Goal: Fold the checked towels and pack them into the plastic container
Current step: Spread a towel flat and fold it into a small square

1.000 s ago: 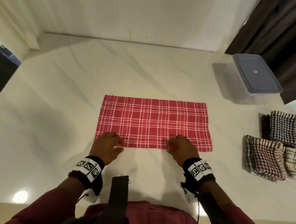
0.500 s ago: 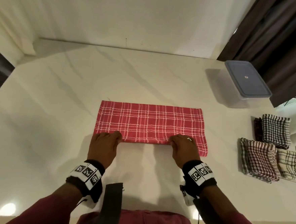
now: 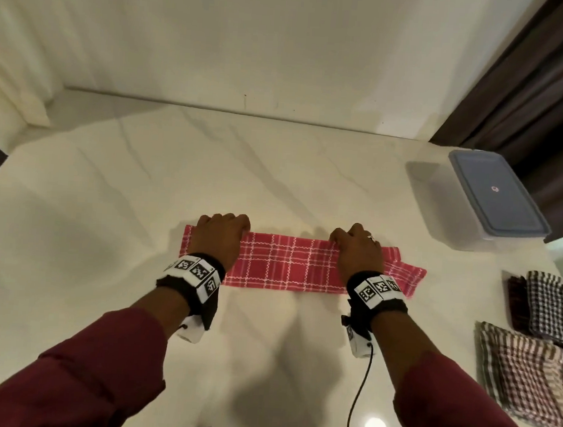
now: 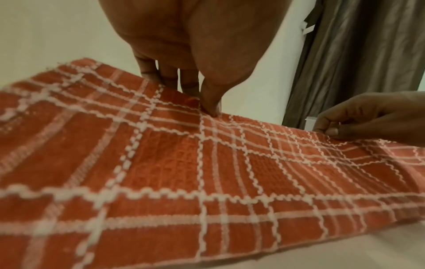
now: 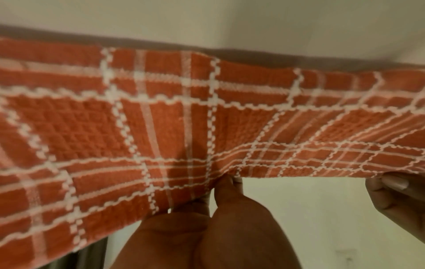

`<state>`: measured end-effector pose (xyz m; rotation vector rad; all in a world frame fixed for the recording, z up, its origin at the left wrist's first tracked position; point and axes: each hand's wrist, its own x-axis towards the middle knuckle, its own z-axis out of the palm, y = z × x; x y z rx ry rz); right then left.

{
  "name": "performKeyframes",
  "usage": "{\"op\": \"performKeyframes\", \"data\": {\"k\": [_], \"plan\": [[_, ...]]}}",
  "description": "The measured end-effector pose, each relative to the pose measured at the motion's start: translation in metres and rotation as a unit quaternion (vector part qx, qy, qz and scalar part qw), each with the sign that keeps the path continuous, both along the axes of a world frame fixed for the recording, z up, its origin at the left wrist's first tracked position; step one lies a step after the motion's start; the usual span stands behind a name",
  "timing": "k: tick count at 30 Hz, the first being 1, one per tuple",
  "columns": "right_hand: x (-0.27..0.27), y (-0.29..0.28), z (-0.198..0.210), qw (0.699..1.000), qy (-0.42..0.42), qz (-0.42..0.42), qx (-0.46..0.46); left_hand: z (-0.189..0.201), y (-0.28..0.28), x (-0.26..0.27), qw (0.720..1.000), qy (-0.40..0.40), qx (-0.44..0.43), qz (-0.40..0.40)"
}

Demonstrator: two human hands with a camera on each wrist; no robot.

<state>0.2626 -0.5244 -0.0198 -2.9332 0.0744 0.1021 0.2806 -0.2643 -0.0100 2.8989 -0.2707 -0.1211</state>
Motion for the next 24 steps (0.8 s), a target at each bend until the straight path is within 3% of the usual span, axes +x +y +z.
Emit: {"op": "performKeyframes", "data": {"k": [9, 16, 20, 24], "plan": [[0.034, 0.0, -0.035, 0.998, 0.054, 0.035, -0.013, -0.046, 0.005, 0.023, 0.998, 0.032, -0.024, 0.04], [0.038, 0.006, -0.039, 0.999, 0.029, 0.015, 0.018, -0.045, 0.002, 0.018, 0.997, 0.004, -0.046, 0.057], [0.021, 0.016, -0.033, 0.998, -0.002, -0.004, 0.057, -0.035, -0.017, -0.006, 0.996, 0.012, -0.088, -0.012], [-0.008, 0.062, -0.029, 0.983, 0.023, 0.109, 0.146, -0.043, -0.04, -0.027, 0.991, 0.078, -0.095, -0.054]]}}
